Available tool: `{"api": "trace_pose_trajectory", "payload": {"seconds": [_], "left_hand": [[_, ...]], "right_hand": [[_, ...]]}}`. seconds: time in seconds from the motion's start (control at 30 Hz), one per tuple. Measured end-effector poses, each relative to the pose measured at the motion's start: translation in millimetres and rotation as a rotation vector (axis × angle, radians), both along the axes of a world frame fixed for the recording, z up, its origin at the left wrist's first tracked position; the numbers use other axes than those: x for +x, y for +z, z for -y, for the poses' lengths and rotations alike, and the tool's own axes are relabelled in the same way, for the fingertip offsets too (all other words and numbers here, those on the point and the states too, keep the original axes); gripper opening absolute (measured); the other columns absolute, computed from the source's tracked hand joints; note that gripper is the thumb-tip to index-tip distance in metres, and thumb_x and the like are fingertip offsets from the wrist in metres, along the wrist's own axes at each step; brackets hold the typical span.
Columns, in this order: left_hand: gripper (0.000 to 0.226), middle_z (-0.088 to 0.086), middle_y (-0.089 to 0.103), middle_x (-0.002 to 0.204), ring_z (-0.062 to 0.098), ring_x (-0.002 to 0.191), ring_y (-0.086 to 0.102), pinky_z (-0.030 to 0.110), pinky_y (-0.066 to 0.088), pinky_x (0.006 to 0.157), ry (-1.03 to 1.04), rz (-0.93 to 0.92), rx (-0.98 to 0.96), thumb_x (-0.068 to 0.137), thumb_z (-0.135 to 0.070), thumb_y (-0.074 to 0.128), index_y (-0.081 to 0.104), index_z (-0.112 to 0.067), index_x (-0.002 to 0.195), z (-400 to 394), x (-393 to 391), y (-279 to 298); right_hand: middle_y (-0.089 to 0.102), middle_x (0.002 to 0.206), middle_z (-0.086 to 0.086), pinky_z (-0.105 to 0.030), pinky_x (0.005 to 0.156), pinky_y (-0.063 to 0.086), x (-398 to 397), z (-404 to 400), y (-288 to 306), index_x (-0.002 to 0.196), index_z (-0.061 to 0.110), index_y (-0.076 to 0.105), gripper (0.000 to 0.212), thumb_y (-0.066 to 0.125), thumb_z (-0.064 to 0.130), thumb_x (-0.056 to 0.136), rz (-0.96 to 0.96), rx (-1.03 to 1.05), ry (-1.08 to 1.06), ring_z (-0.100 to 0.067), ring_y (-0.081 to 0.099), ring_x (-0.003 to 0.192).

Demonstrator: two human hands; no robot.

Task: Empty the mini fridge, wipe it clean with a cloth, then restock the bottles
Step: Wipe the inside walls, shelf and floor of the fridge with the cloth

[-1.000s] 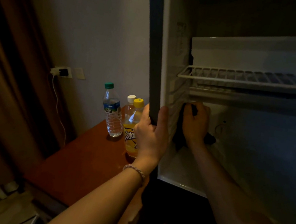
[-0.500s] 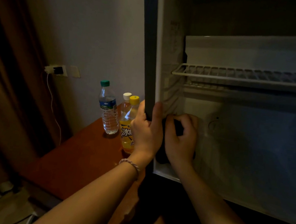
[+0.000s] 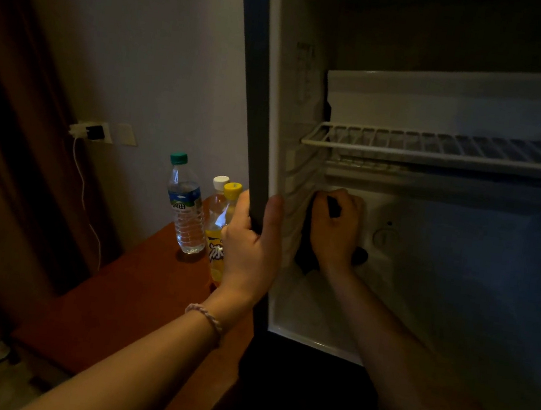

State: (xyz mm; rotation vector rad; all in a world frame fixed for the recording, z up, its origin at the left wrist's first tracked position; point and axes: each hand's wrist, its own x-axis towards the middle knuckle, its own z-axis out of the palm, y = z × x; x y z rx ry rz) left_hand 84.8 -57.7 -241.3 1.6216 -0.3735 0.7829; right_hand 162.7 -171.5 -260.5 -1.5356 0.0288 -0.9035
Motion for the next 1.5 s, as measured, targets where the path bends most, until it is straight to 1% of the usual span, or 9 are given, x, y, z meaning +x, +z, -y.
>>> {"api": "trace_pose_trajectory", "payload": {"seconds": [0.13, 0.3, 0.5, 0.6, 0.73, 1.0, 1.23, 1.37, 1.5], "left_hand": [[0.023, -0.013, 0.065, 0.083, 0.002, 0.070, 0.060, 0.018, 0.047, 0.058, -0.073, 0.005, 0.066, 0.100, -0.050, 0.045, 0.055, -0.031, 0.105, -10, -1, 12], [0.045, -0.020, 0.067, 0.090, 0.000, 0.080, 0.065, 0.016, 0.051, 0.066, -0.088, 0.116, 0.030, 0.103, -0.038, 0.043, 0.049, -0.005, 0.133, -7, 4, 55], [0.021, -0.012, 0.059, 0.075, 0.000, 0.065, 0.059, 0.016, 0.047, 0.060, -0.026, 0.148, 0.027, 0.104, -0.032, 0.048, 0.053, -0.011, 0.109, 0, 9, 65], [0.025, -0.017, 0.057, 0.070, -0.002, 0.061, 0.055, 0.012, 0.043, 0.058, 0.028, 0.136, 0.003, 0.104, -0.034, 0.049, 0.054, -0.009, 0.107, 4, 11, 61], [0.033, -0.025, 0.059, 0.071, -0.003, 0.063, 0.055, 0.014, 0.042, 0.060, 0.067, 0.146, -0.020, 0.103, -0.039, 0.049, 0.056, -0.007, 0.112, 5, 11, 58], [0.027, -0.012, 0.052, 0.069, -0.003, 0.057, 0.053, 0.010, 0.039, 0.054, 0.024, 0.122, -0.021, 0.104, -0.030, 0.046, 0.052, -0.004, 0.110, 6, 3, 59], [0.024, -0.011, 0.053, 0.069, -0.005, 0.057, 0.054, 0.009, 0.040, 0.054, 0.022, 0.121, -0.027, 0.105, -0.023, 0.046, 0.052, -0.001, 0.108, 7, 2, 58], [0.025, -0.025, 0.059, 0.070, -0.003, 0.061, 0.056, 0.011, 0.042, 0.056, 0.038, 0.126, -0.024, 0.104, -0.032, 0.045, 0.053, -0.008, 0.109, 8, 2, 58], [0.029, -0.026, 0.058, 0.067, -0.002, 0.056, 0.054, 0.011, 0.040, 0.053, 0.044, 0.155, -0.010, 0.101, -0.038, 0.043, 0.051, -0.012, 0.108, 9, 3, 57]], "right_hand": [[0.056, 0.096, -0.011, -0.025, 0.077, 0.042, 17, 3, -3, 0.079, 0.008, 0.061, 0.015, 0.064, 0.015, 0.092, 0.000, 0.022, -0.047, -0.013, 0.051, 0.084], [0.055, 0.098, -0.009, -0.017, 0.076, 0.037, 8, 1, -4, 0.079, 0.010, 0.059, 0.015, 0.064, 0.014, 0.092, 0.014, 0.021, -0.037, -0.007, 0.049, 0.084], [0.053, 0.096, -0.003, -0.007, 0.074, 0.040, -38, -11, -5, 0.074, 0.020, 0.056, 0.021, 0.065, 0.010, 0.090, 0.082, -0.026, 0.033, -0.006, 0.053, 0.080], [0.054, 0.094, -0.002, -0.005, 0.071, 0.039, -62, -14, -5, 0.074, 0.016, 0.059, 0.017, 0.067, 0.010, 0.088, 0.102, -0.057, 0.070, -0.001, 0.055, 0.080], [0.053, 0.093, -0.002, -0.005, 0.066, 0.040, -83, -18, -3, 0.069, 0.029, 0.054, 0.027, 0.068, 0.014, 0.087, 0.080, -0.097, 0.129, 0.000, 0.055, 0.078], [0.055, 0.095, -0.007, 0.001, 0.072, 0.036, -88, -10, 26, 0.075, 0.013, 0.062, 0.015, 0.070, 0.004, 0.084, 0.160, -0.027, 0.007, 0.016, 0.051, 0.083], [0.052, 0.100, 0.003, -0.012, 0.077, 0.045, -77, -26, 18, 0.080, 0.017, 0.062, 0.008, 0.069, 0.019, 0.085, 0.155, -0.020, 0.026, -0.011, 0.058, 0.090], [0.051, 0.096, 0.007, -0.026, 0.078, 0.047, -69, -26, 16, 0.078, 0.017, 0.058, 0.016, 0.059, 0.032, 0.083, 0.178, -0.049, 0.003, -0.018, 0.058, 0.092], [0.054, 0.097, 0.001, -0.021, 0.079, 0.045, -50, -20, 17, 0.081, 0.013, 0.061, 0.017, 0.059, 0.029, 0.085, 0.171, -0.056, -0.014, -0.019, 0.058, 0.092]]}}
